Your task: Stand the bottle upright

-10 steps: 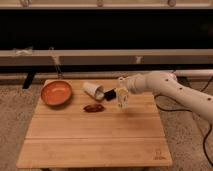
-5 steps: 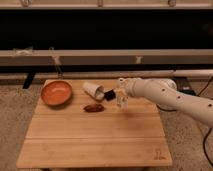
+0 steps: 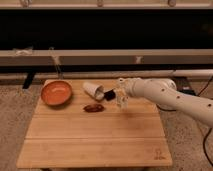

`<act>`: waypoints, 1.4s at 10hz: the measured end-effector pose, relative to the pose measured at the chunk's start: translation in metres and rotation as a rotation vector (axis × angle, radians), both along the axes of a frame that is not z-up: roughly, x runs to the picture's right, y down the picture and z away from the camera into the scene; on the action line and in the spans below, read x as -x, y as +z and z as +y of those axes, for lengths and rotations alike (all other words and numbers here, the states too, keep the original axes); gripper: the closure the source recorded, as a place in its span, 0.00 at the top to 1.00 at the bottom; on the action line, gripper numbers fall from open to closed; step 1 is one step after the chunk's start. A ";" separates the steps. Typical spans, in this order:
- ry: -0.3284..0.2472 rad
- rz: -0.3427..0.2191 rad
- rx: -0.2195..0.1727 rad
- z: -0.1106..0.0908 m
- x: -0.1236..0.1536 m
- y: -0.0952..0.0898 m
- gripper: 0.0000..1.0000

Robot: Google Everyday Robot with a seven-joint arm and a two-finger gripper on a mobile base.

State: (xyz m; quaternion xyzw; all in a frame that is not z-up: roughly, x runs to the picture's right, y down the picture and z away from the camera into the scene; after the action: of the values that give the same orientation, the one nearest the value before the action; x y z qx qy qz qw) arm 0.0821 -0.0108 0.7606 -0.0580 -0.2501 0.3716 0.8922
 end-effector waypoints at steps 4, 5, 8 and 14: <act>0.092 -0.103 -0.072 0.035 -0.015 0.020 0.00; 0.109 -0.126 -0.087 0.039 -0.015 0.022 0.00; 0.128 -0.145 -0.120 0.043 -0.017 0.025 0.00; 0.068 -0.142 -0.123 0.043 -0.010 0.020 0.00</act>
State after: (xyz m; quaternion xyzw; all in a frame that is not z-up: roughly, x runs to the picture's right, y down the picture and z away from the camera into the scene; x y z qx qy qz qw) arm 0.0919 0.0321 0.7805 -0.0207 -0.3369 0.3804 0.8611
